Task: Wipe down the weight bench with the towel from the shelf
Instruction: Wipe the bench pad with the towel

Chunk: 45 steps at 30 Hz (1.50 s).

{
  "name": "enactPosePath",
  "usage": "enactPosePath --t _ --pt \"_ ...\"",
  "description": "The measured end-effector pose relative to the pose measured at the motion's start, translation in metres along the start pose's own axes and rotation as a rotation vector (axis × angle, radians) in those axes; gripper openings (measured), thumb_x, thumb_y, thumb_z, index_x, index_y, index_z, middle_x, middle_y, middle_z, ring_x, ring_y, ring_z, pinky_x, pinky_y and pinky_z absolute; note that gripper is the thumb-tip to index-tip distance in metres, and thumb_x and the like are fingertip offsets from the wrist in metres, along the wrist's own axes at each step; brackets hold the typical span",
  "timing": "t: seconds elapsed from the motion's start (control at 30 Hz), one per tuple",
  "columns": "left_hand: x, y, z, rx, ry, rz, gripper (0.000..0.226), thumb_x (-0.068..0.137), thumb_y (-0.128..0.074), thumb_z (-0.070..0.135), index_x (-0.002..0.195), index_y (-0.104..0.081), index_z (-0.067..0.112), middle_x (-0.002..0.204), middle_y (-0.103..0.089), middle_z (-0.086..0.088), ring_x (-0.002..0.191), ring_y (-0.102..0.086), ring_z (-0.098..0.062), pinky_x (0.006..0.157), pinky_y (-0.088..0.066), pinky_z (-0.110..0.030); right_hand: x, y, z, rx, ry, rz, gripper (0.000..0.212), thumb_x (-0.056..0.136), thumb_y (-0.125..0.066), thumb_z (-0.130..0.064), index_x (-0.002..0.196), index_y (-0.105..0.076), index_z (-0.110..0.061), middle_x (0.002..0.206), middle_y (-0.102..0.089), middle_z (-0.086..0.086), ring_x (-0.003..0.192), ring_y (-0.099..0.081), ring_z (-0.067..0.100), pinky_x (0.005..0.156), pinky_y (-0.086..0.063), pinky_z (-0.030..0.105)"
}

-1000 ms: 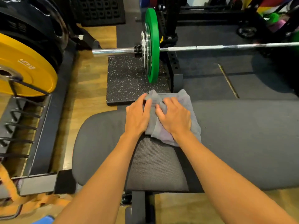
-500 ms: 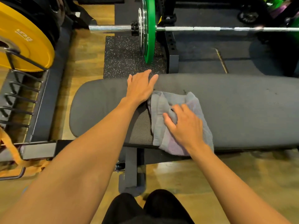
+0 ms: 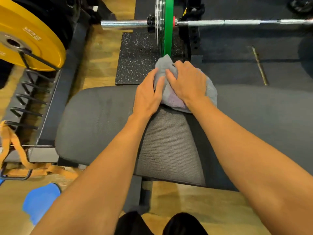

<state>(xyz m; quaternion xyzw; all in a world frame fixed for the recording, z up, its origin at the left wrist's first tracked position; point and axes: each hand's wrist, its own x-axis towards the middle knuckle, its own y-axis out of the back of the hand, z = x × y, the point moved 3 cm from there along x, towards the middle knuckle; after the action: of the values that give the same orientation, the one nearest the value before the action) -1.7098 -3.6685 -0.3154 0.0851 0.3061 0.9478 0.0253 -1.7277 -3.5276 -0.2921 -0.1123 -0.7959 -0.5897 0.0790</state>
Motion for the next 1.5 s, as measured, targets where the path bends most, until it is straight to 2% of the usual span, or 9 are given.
enactPosePath --t 0.2,0.37,0.5,0.6,0.77,0.9,1.07,1.3,1.5 --pt "-0.01 -0.001 0.021 0.197 -0.007 -0.083 0.043 0.097 -0.039 0.044 0.122 -0.059 0.016 0.119 -0.067 -0.005 0.11 -0.06 -0.023 0.091 -0.042 -0.033 -0.121 0.053 0.018 0.037 -0.015 -0.031 0.034 0.091 -0.049 -0.049 0.103 -0.058 -0.019 0.096 -0.06 0.006 0.081 -0.06 0.029 0.052 -0.029 0.031" --pt "-0.017 -0.021 0.062 0.359 -0.131 -0.213 0.034 0.098 -0.034 0.041 0.084 -0.059 0.025 0.086 -0.063 0.002 0.094 -0.059 -0.029 0.092 -0.04 -0.048 -0.214 0.094 0.037 -0.02 -0.031 -0.005 0.028 0.089 -0.05 -0.047 0.089 -0.06 -0.02 0.08 -0.056 0.0 0.066 -0.058 0.022 0.045 -0.027 0.026" --pt "-0.012 -0.044 0.078 0.257 -0.121 -0.201 0.035 0.1 -0.036 0.037 0.09 -0.065 0.021 0.085 -0.067 -0.001 0.086 -0.058 -0.026 0.088 -0.038 -0.043 -0.215 0.091 0.042 -0.017 -0.066 0.06 0.028 0.089 -0.052 -0.046 0.086 -0.062 -0.02 0.077 -0.056 -0.001 0.063 -0.057 0.02 0.041 -0.037 0.03" --pt "-0.011 -0.054 0.068 0.195 -0.142 -0.053 0.034 0.101 -0.034 0.03 0.068 -0.042 0.028 0.061 -0.046 0.012 0.064 -0.04 -0.015 0.088 -0.038 -0.047 -0.166 0.073 0.049 -0.02 -0.153 0.145 0.027 0.087 -0.053 -0.045 0.08 -0.061 -0.02 0.075 -0.057 -0.003 0.061 -0.056 0.02 0.042 -0.03 0.025" --pt "0.002 -0.065 0.057 0.308 -0.095 0.043 0.039 0.101 -0.027 0.034 0.119 -0.057 0.018 0.092 -0.07 -0.01 0.089 -0.06 -0.032 0.085 -0.034 -0.041 -0.045 0.036 0.072 0.02 -0.213 0.13 0.029 0.089 -0.051 -0.047 0.091 -0.061 -0.02 0.092 -0.064 0.001 0.079 -0.062 0.024 0.056 -0.029 0.029" --pt "-0.001 -0.066 0.057 0.416 -0.084 -0.013 0.041 0.102 -0.025 0.039 0.109 -0.055 0.012 0.093 -0.067 -0.014 0.093 -0.058 -0.036 0.088 -0.032 -0.042 -0.023 0.029 0.075 0.002 -0.158 0.062 0.038 0.092 -0.045 -0.05 0.106 -0.061 -0.019 0.104 -0.063 0.005 0.092 -0.061 0.029 0.061 -0.031 0.033" --pt "-0.009 -0.064 0.082 0.315 -0.018 -0.104 0.041 0.1 -0.034 0.034 0.132 -0.05 0.013 0.116 -0.067 -0.015 0.111 -0.056 -0.037 0.097 -0.032 -0.043 -0.108 0.065 0.079 0.038 -0.113 0.035 0.033 0.091 -0.05 -0.048 0.1 -0.06 -0.018 0.097 -0.062 0.007 0.085 -0.061 0.031 0.056 -0.032 0.033" --pt "-0.012 -0.116 0.138 0.183 -0.109 -0.385 0.041 0.099 -0.039 0.039 0.133 -0.051 0.019 0.125 -0.063 -0.007 0.118 -0.052 -0.031 0.1 -0.034 -0.045 -0.246 0.122 0.109 0.001 -0.098 0.039 0.025 0.087 -0.053 -0.049 0.088 -0.058 -0.024 0.08 -0.056 -0.003 0.067 -0.057 0.018 0.045 -0.036 0.028" --pt "0.008 -0.134 0.119 0.046 -0.08 -0.176 0.031 0.098 -0.04 0.04 0.108 -0.065 0.024 0.095 -0.064 0.005 0.097 -0.052 -0.02 0.085 -0.024 -0.033 -0.193 0.106 0.132 -0.026 -0.141 0.181 0.028 0.088 -0.053 -0.047 0.075 -0.057 -0.022 0.07 -0.052 -0.005 0.057 -0.051 0.016 0.041 -0.026 0.024"
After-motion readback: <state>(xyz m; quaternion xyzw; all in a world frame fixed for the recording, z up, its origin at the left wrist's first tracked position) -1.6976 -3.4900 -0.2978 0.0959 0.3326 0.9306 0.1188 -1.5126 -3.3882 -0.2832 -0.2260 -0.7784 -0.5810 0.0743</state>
